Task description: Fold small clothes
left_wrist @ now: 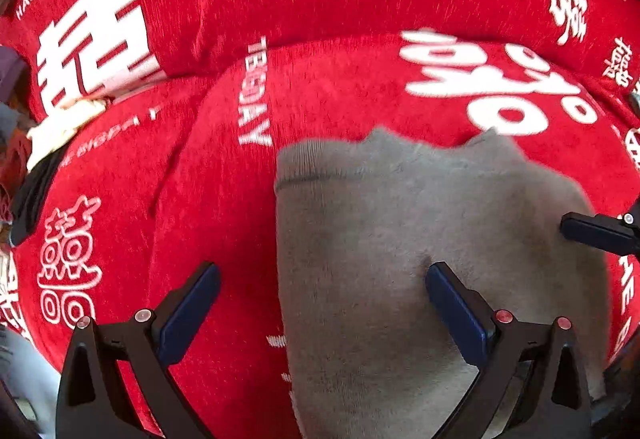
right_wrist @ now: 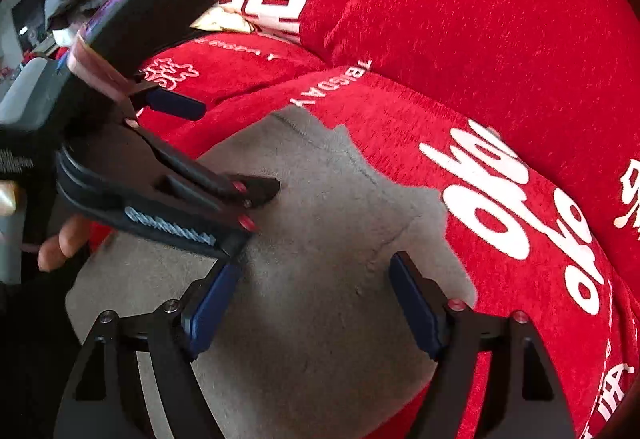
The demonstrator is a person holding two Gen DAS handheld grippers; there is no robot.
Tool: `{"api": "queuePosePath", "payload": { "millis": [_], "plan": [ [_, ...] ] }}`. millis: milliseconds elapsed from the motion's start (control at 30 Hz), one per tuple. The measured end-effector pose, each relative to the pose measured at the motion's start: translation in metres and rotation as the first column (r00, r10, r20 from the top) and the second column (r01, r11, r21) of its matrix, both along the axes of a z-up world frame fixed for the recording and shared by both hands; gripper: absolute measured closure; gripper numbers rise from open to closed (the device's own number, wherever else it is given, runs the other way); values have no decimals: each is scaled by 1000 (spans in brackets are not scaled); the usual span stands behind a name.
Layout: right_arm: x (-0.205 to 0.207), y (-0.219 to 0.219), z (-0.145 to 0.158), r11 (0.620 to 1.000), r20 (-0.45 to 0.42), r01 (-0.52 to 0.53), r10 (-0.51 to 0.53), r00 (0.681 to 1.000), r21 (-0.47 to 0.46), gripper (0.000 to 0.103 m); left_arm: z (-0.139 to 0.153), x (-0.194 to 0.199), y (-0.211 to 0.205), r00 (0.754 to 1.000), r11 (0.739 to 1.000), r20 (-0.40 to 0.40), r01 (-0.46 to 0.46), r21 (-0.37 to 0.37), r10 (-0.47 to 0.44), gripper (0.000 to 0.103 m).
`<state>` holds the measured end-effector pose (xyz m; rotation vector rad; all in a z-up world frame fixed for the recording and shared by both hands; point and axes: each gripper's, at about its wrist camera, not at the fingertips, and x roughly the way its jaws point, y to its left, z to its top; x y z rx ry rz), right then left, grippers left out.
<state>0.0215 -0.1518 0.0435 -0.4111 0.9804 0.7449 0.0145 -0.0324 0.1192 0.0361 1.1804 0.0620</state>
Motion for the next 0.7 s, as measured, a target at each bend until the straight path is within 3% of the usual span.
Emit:
{"api": "queuePosePath", "payload": {
  "millis": [67,700],
  "plan": [
    [-4,4,-8,999,7,-5,5,1000,-39,22,-4,-3,3,1000,1000,2,-14,-18,14,0],
    [-51,-30,1,996,26,77,-76,997,-38,22,11,-52,9,1000,999,27,1,-49,1,0]
  ]
}}
